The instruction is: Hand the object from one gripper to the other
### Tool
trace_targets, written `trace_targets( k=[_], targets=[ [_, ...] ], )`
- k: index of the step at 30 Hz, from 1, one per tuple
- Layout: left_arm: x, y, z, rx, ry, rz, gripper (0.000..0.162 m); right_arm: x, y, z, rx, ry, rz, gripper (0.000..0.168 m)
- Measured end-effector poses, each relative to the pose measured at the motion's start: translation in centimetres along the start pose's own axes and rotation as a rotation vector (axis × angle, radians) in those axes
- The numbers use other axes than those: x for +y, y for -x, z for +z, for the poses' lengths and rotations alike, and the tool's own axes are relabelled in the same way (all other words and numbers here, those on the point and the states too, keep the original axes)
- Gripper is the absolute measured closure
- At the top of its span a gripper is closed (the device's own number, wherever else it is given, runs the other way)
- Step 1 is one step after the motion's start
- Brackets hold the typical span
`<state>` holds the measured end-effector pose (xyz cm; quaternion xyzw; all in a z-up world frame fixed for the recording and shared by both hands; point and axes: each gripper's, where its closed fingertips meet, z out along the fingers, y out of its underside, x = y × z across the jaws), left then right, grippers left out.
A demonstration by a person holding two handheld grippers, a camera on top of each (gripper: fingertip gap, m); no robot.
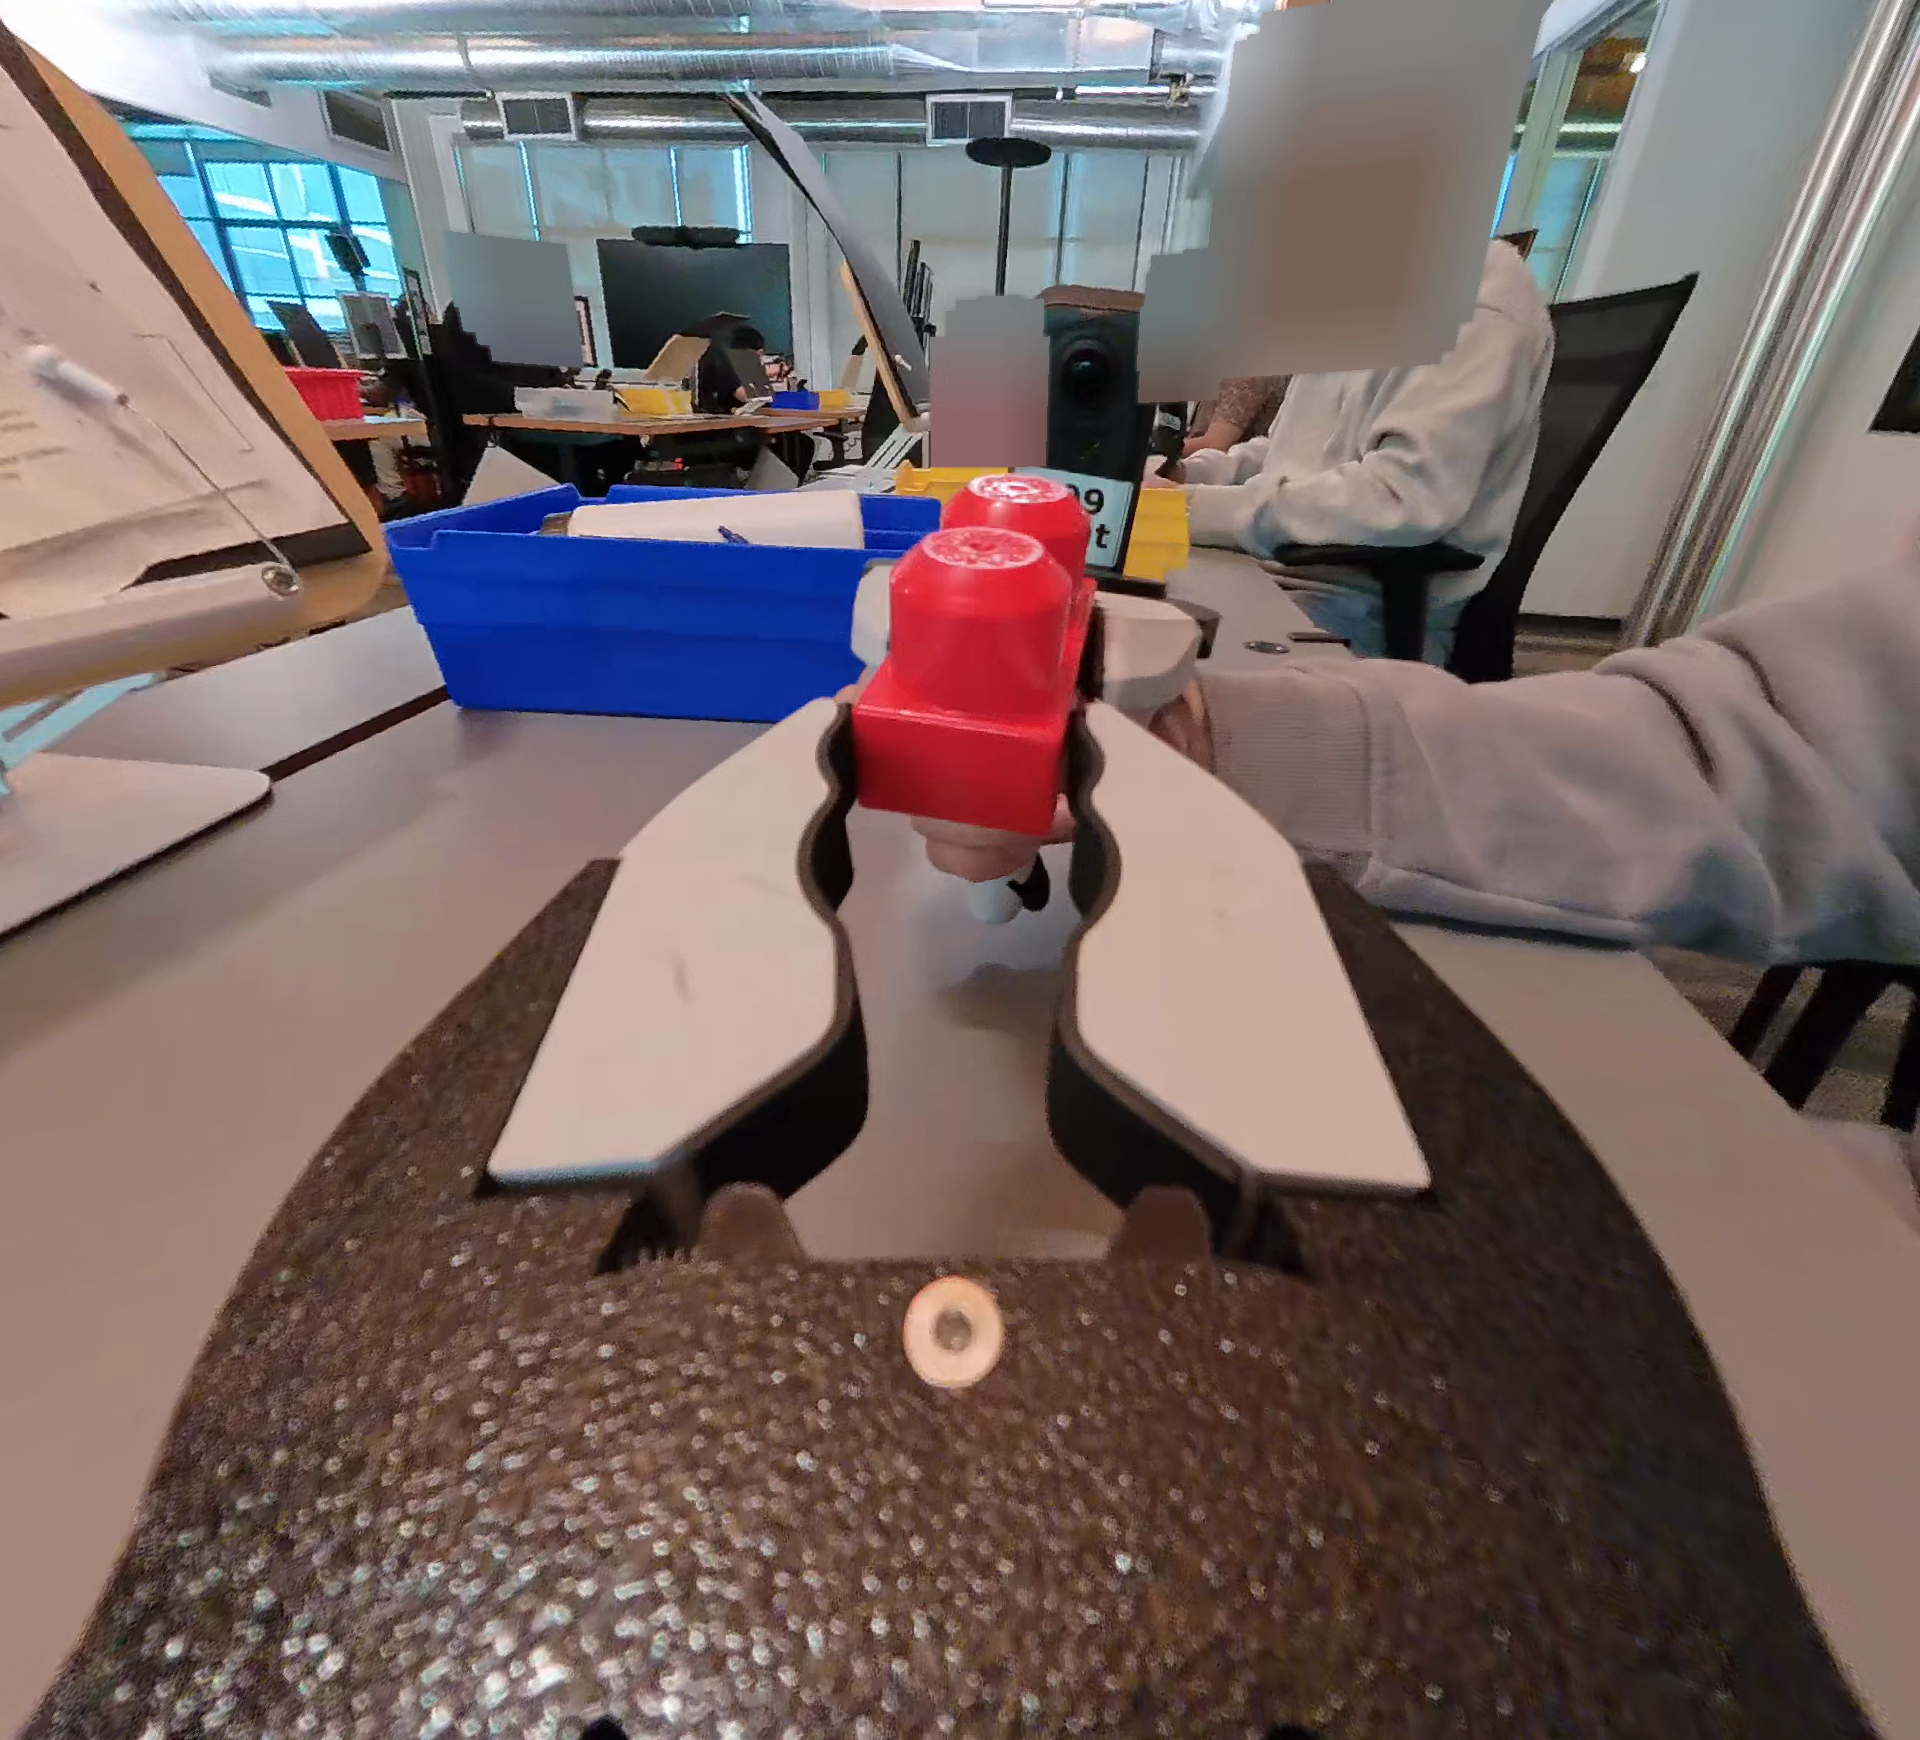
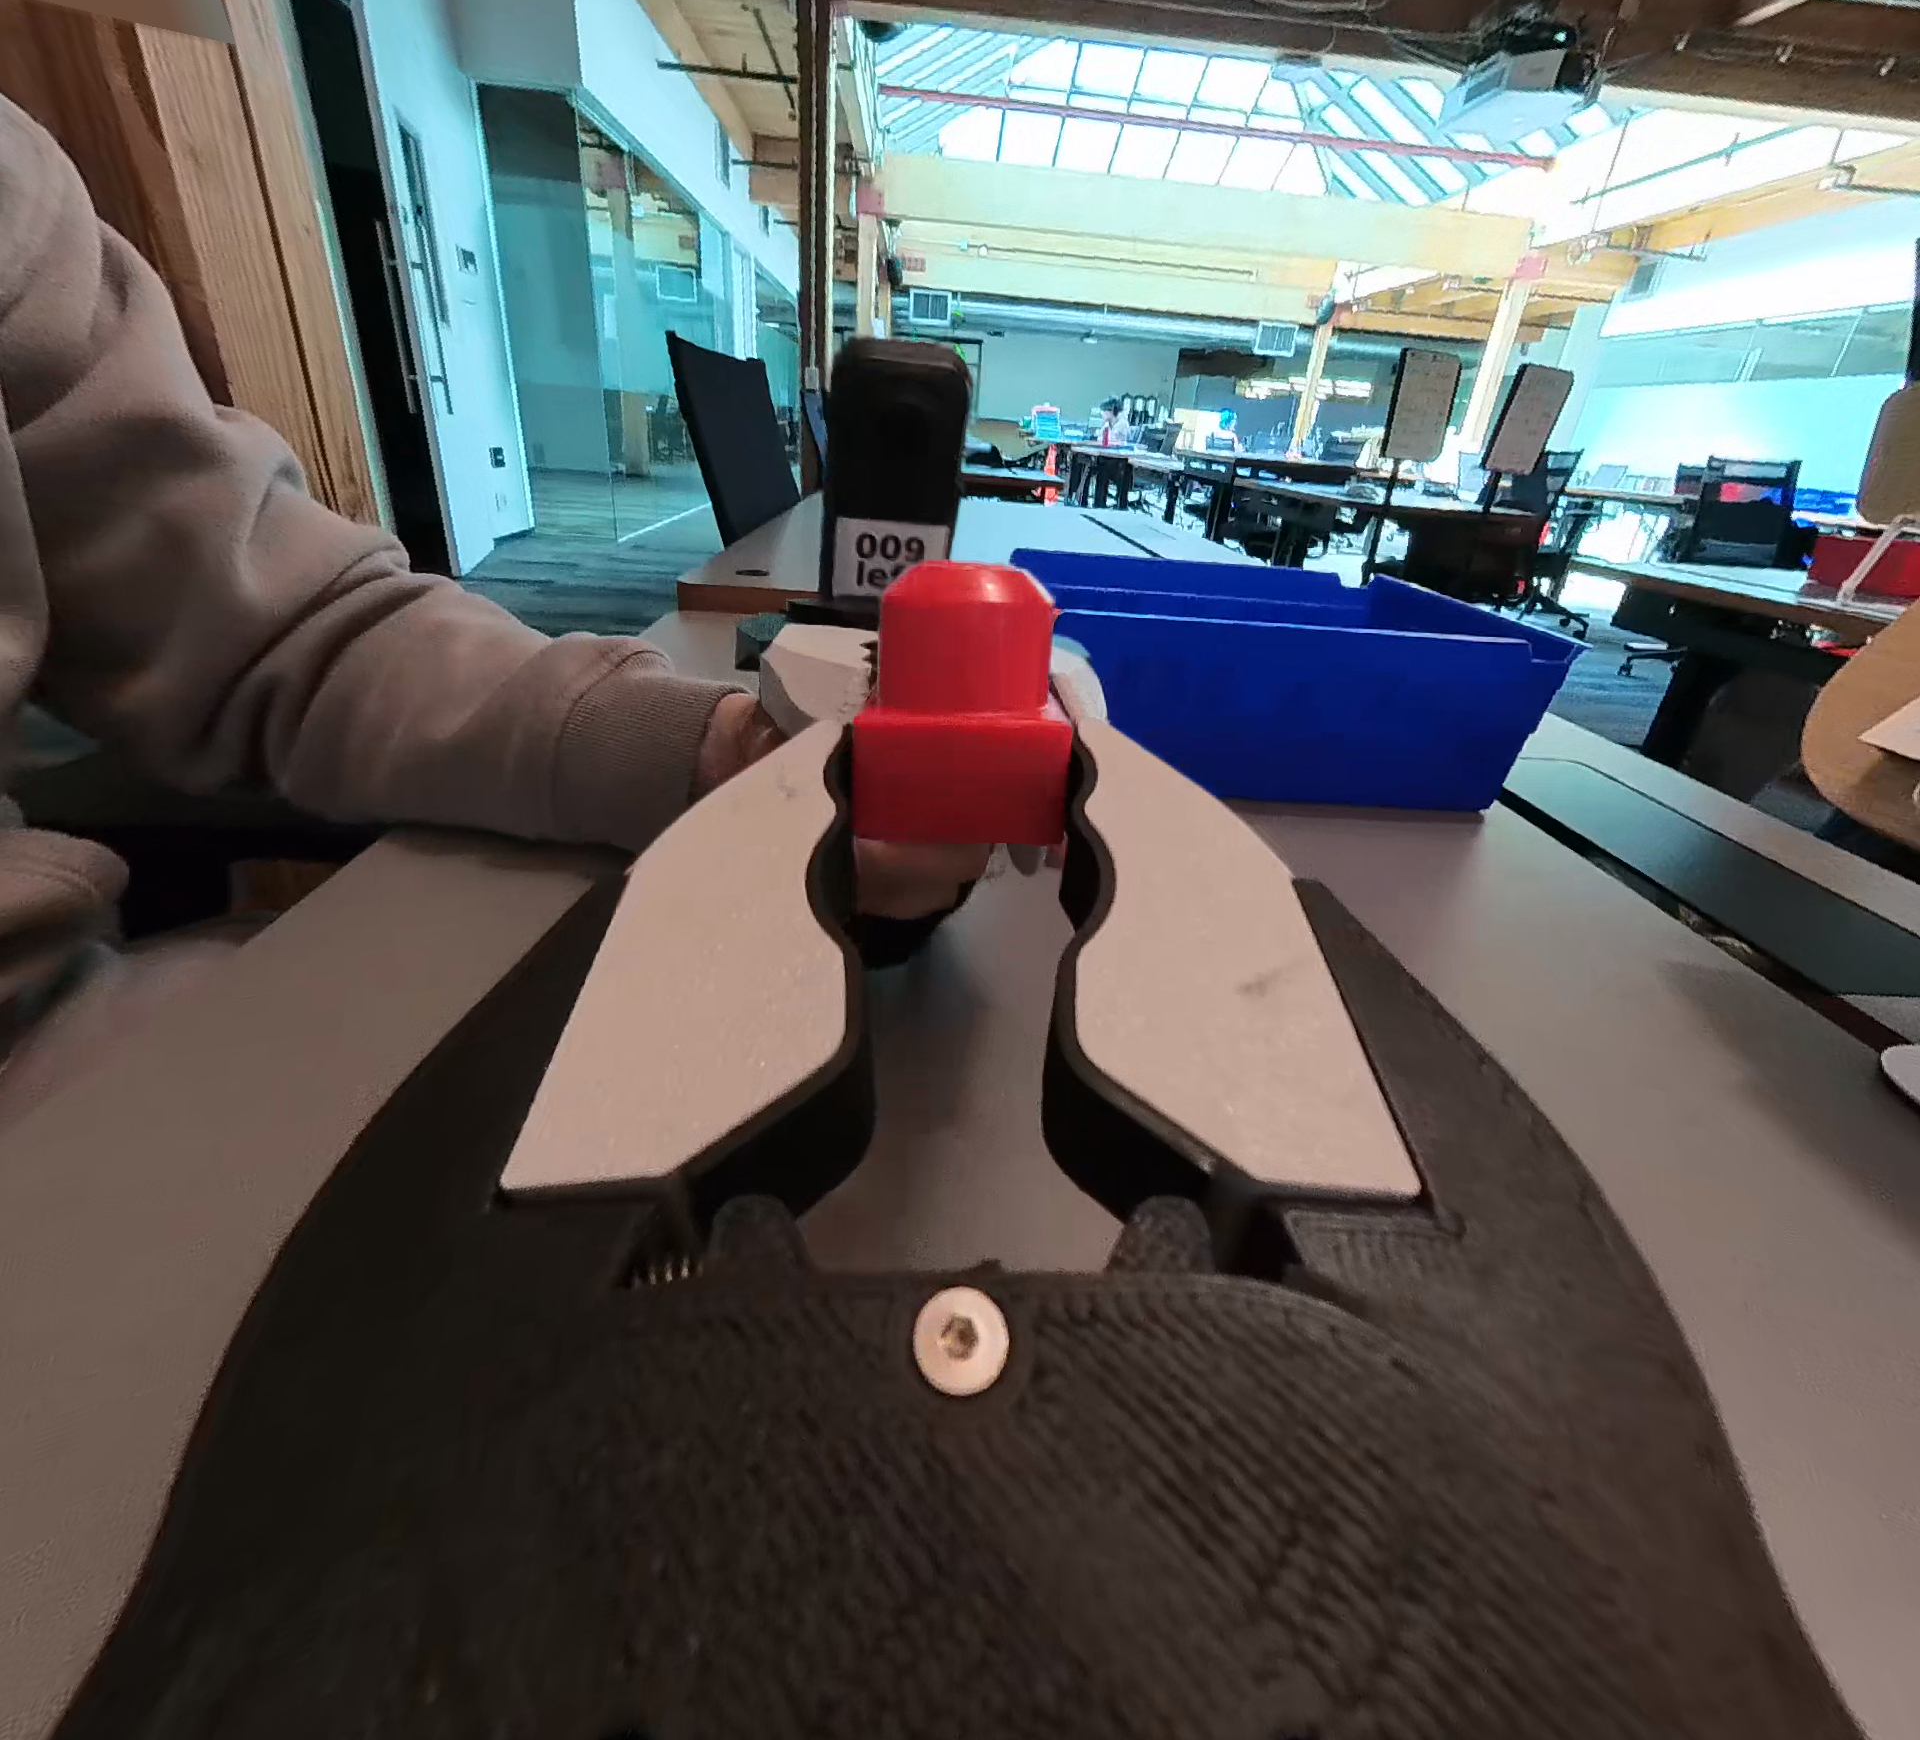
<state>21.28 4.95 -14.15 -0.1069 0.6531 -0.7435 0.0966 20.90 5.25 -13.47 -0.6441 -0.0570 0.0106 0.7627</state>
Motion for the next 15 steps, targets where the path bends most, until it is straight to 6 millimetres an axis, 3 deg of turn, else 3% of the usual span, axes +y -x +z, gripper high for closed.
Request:
trace_targets(
  k=[2,4,6,8,12,15],
  targets=[
    [0.0,0.4,-0.1,-0.037,0.013,0.073,0.125,0.7,-0.7,0.0,0.042,0.044,0.012,0.132],
    [-0.2,0.9,-0.4,-0.098,0.015,0.199,0.125,0.7,-1.8,-0.1,0.126,0.039,0.059,0.118],
    [-0.3,1.5,-0.8,-0.150,0.028,0.305,0.125,0.7,-2.5,-0.3,0.148,0.025,0.208,0.098],
    [-0.4,1.5,-1.0,-0.160,0.030,0.380,0.125,1.2,-2.3,-0.2,0.071,0.026,0.457,0.090],
    [-0.2,1.6,-1.2,-0.206,0.095,0.615,0.125,0.4,-0.6,-0.3,-0.189,-0.060,0.971,0.100],
    [0.3,1.6,-1.2,-0.226,0.162,0.770,0.125,-0.2,-0.9,-0.5,-0.219,-0.127,1.078,0.106]
  ],
)
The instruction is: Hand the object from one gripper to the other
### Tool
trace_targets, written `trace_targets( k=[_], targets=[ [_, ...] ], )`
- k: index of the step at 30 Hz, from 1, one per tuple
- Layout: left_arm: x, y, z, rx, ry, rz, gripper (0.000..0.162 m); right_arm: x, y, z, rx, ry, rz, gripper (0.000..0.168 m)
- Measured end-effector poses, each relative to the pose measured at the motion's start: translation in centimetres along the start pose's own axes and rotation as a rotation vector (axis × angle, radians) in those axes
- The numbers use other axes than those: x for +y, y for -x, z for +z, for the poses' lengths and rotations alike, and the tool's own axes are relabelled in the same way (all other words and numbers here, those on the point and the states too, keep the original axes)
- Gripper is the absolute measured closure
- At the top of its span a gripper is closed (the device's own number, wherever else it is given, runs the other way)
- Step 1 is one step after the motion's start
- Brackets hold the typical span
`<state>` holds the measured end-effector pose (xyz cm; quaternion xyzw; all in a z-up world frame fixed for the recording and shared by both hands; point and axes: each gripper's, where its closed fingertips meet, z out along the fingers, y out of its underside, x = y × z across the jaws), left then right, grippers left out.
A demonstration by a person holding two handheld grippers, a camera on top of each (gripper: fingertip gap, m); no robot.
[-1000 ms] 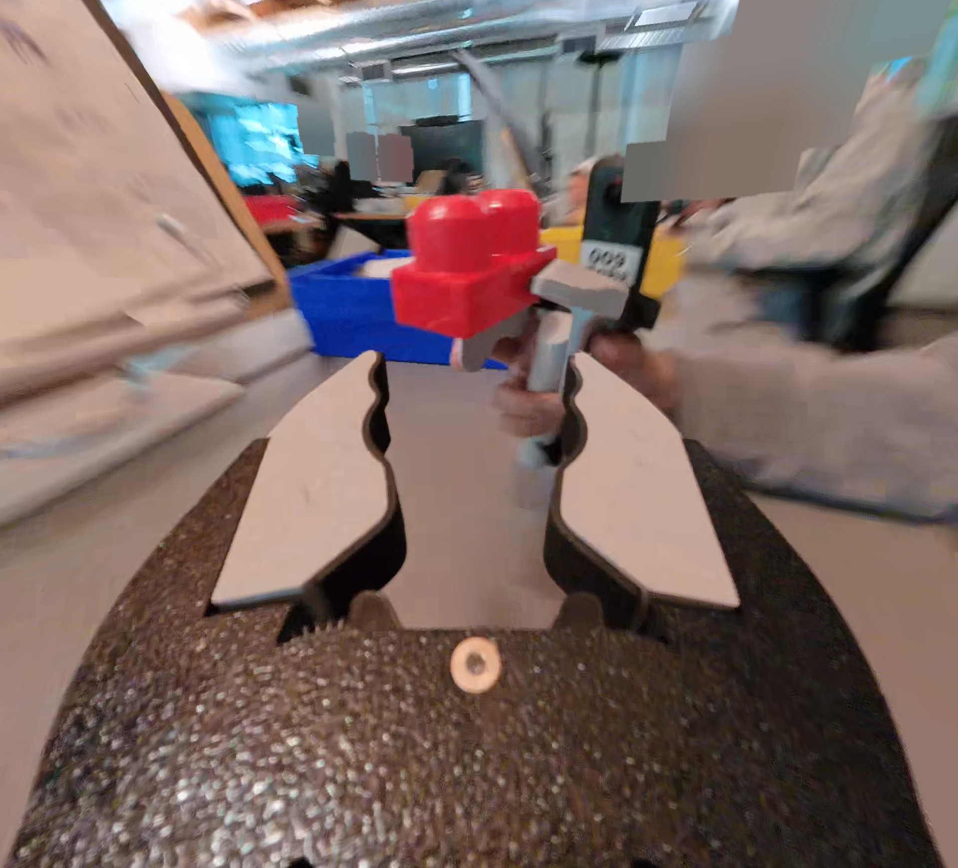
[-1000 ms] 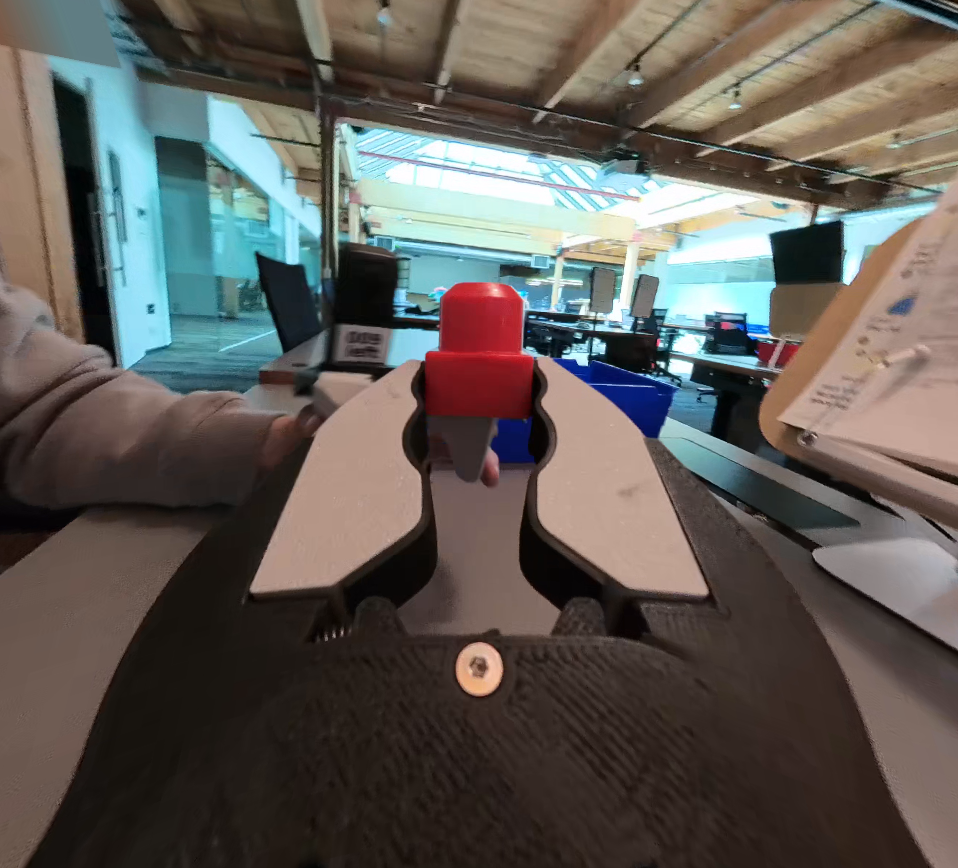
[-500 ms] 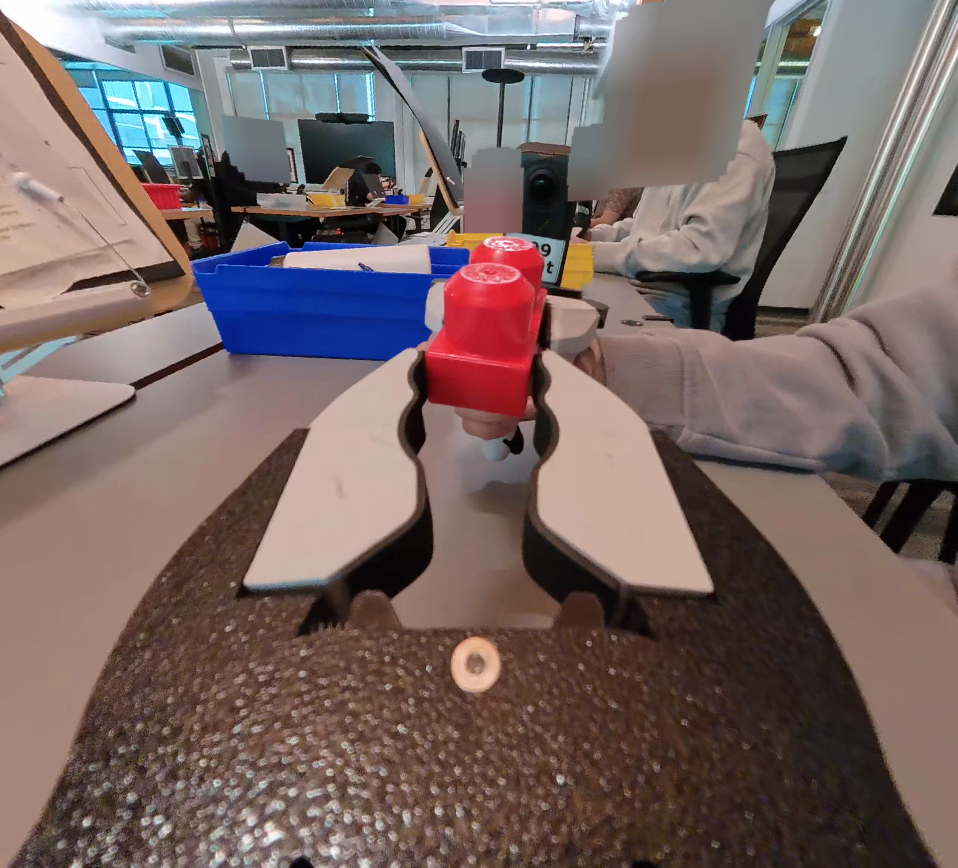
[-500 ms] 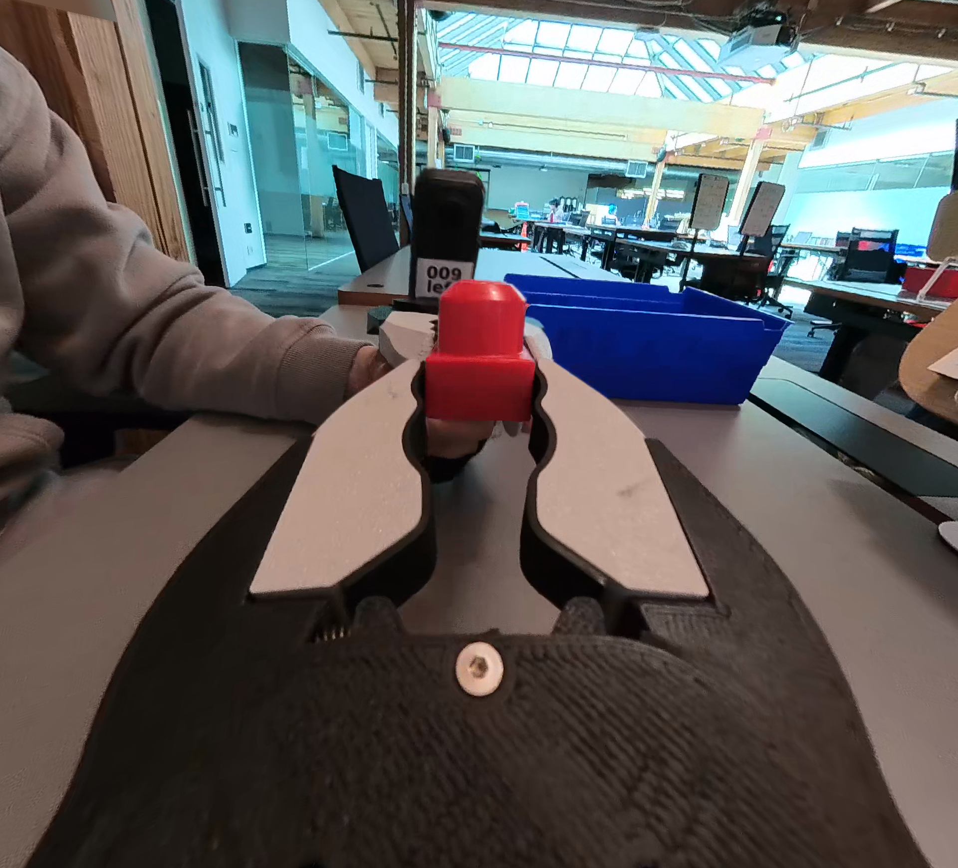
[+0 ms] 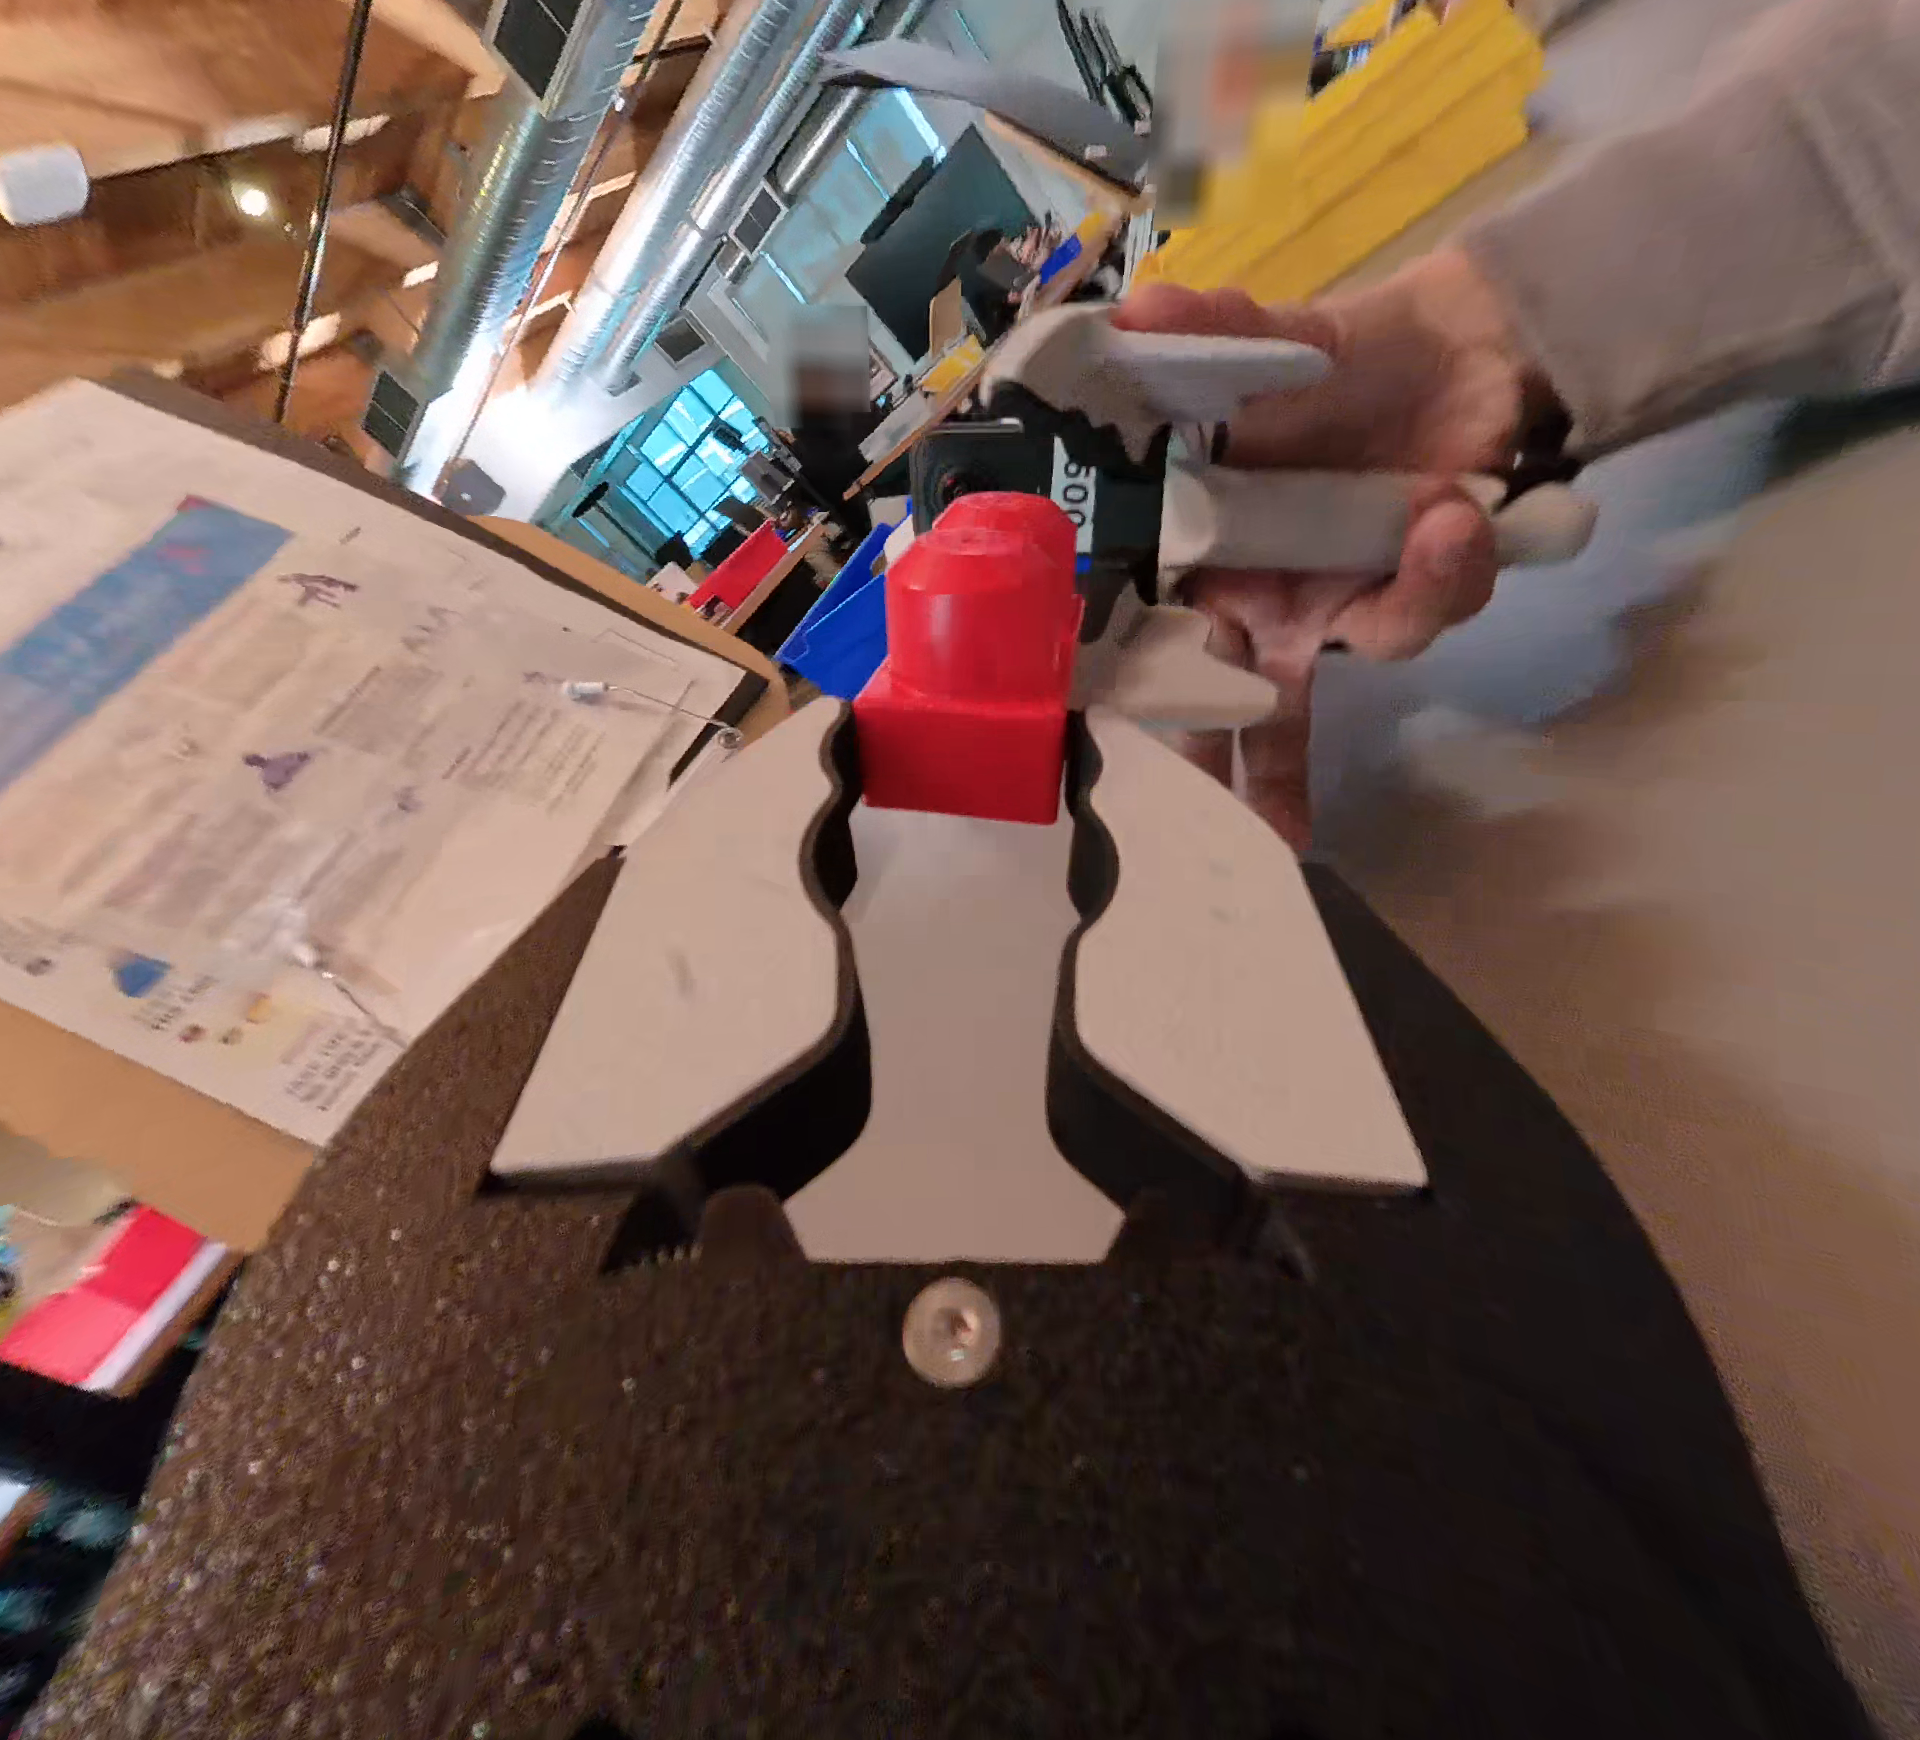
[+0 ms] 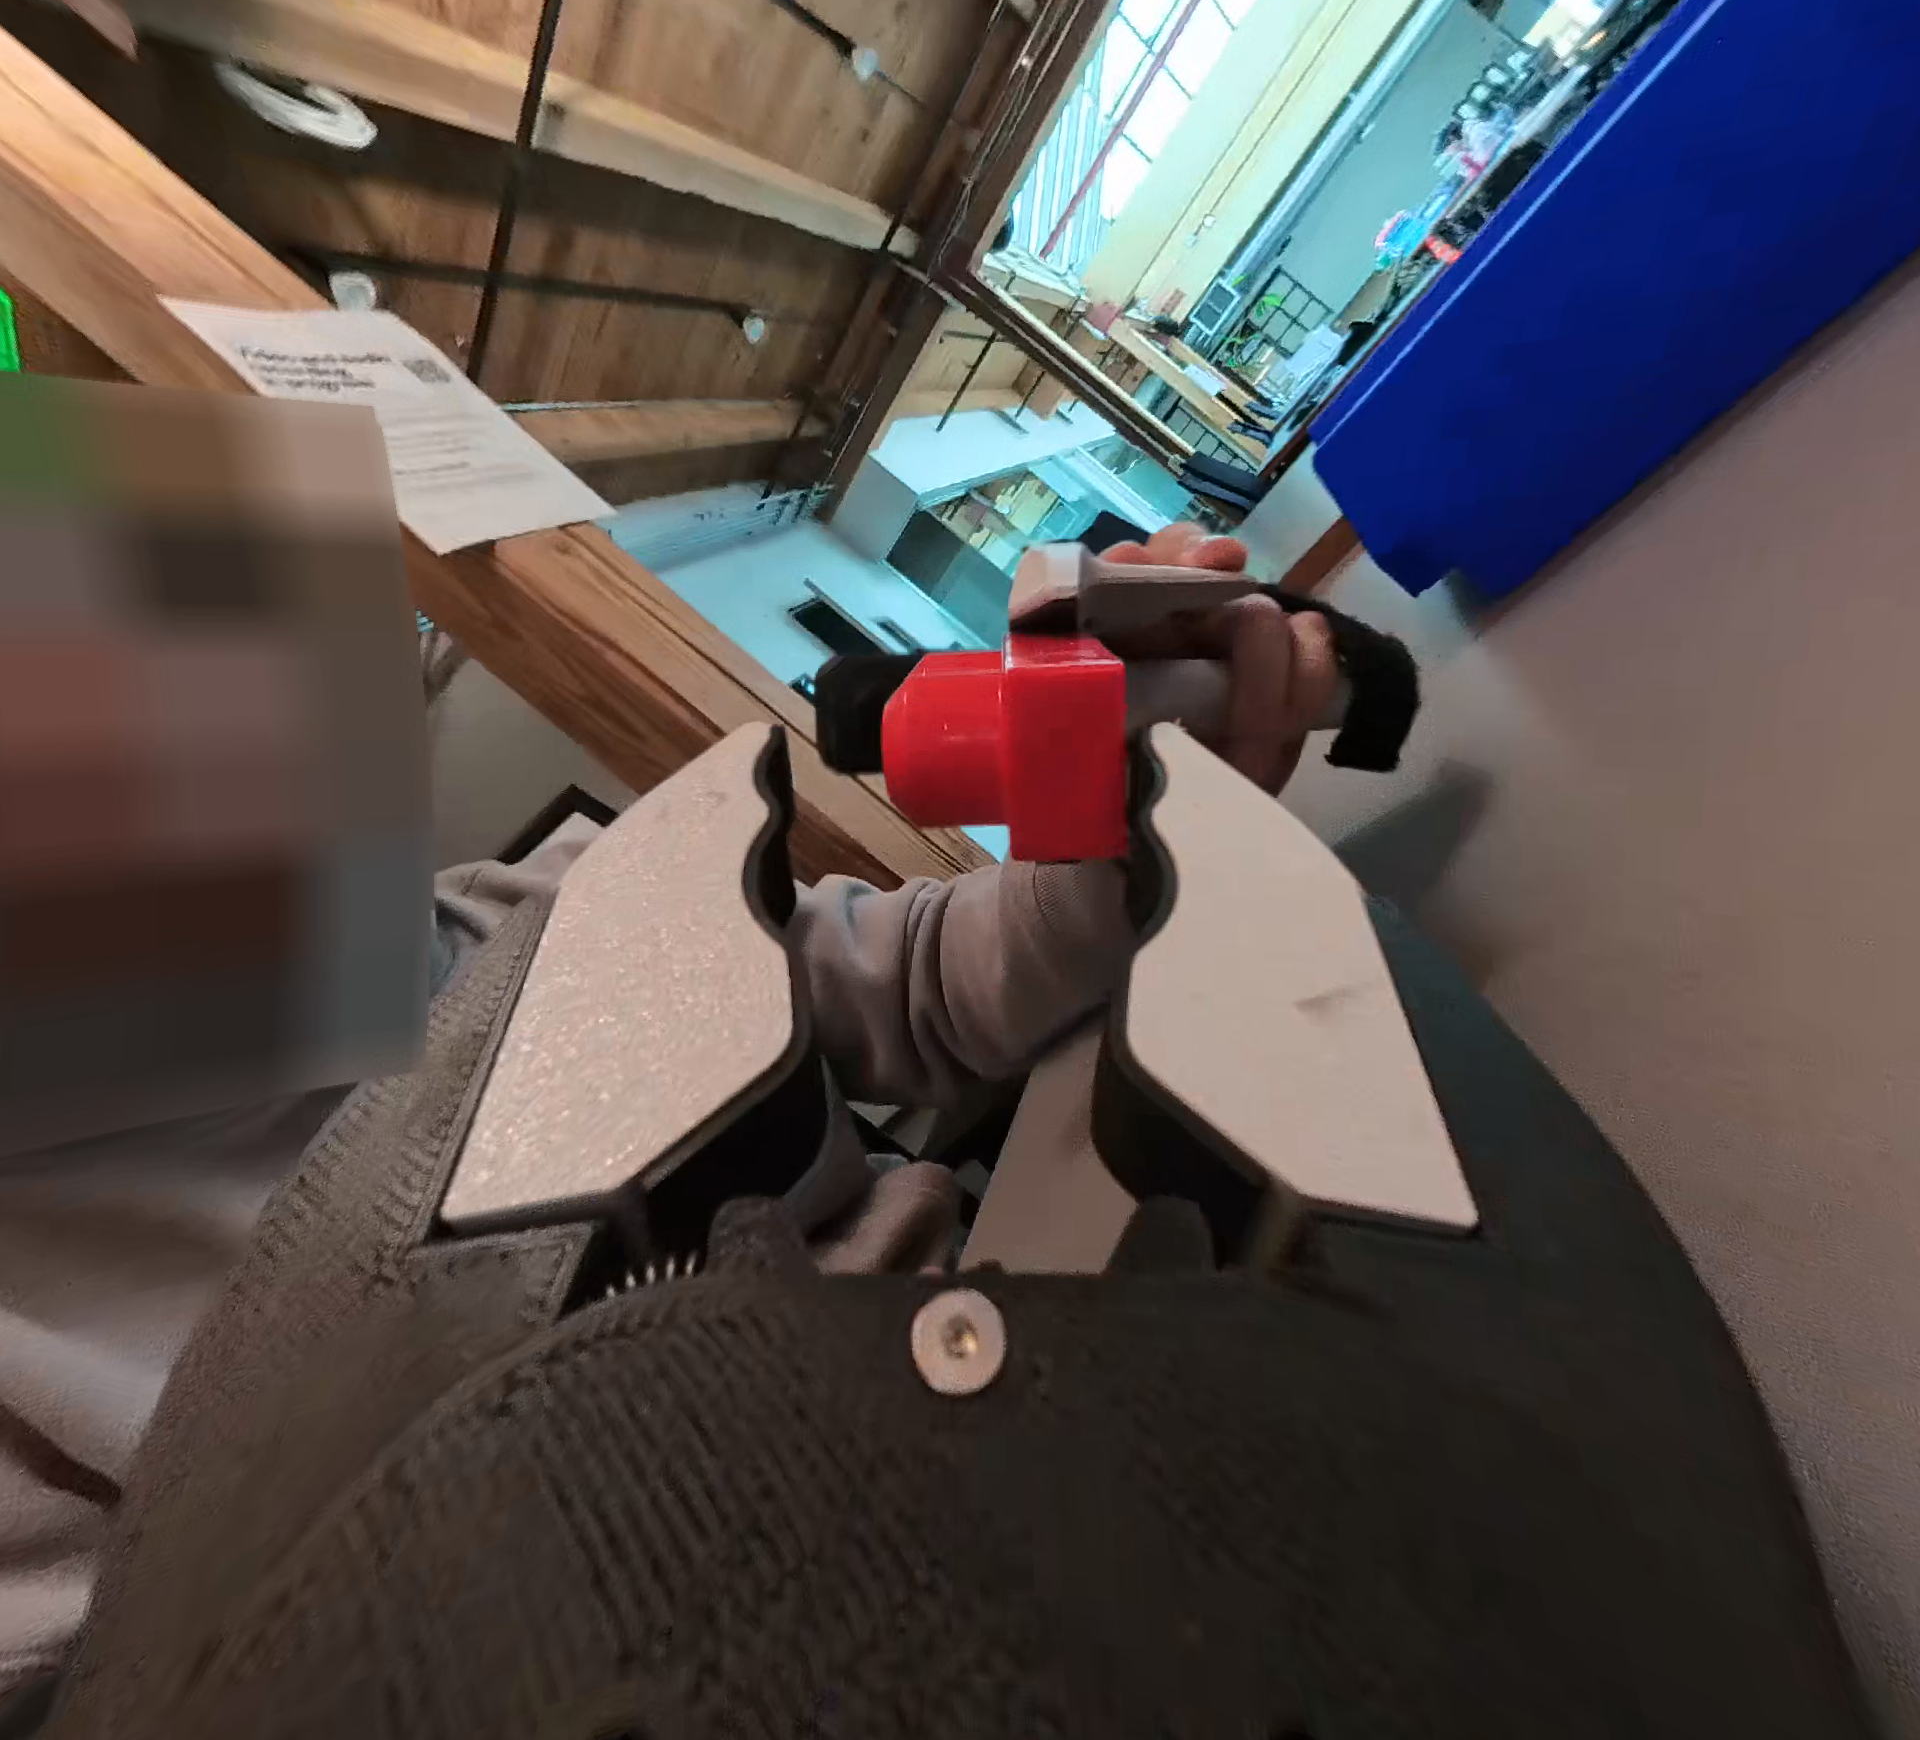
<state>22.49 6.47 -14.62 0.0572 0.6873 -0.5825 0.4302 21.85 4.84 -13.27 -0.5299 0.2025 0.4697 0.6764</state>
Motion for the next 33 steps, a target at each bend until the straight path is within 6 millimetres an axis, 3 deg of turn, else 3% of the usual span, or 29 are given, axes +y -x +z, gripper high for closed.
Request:
trace_targets(
  k=[5,11,14,17,21,24,27,33],
  targets=[
    [0.9,-0.9,0.4,0.014,0.067,0.133,0.125,0.9,-1.8,-0.4,0.111,0.048,-0.004,0.114],
    [1.5,-0.8,0.5,-0.004,0.093,0.086,0.123,0.7,-1.9,-0.3,0.163,0.091,-0.192,0.121],
    [1.0,-0.2,0.4,-0.014,0.040,-0.153,0.104,-1.0,-1.0,-0.5,0.181,0.013,-0.337,0.121],
    [1.2,-0.3,0.6,0.086,0.029,-0.576,0.089,-3.2,0.0,-1.3,0.274,-0.094,-0.632,0.121],
    [1.1,-1.2,1.0,0.302,-0.006,-1.164,0.091,-2.9,0.5,-1.1,0.399,-0.032,-1.070,0.121],
    [0.4,-1.9,0.7,0.473,-0.045,-1.464,0.099,-1.3,0.0,-0.4,0.435,0.100,-1.334,0.120],
    [-1.4,-2.0,0.1,0.632,-0.140,-1.625,0.108,0.1,-0.8,0.0,0.446,0.226,-1.480,0.121],
    [-2.2,-3.1,-0.3,0.740,-0.110,-1.652,0.107,1.8,-0.9,0.5,0.387,0.305,-1.562,0.121]
  ],
)
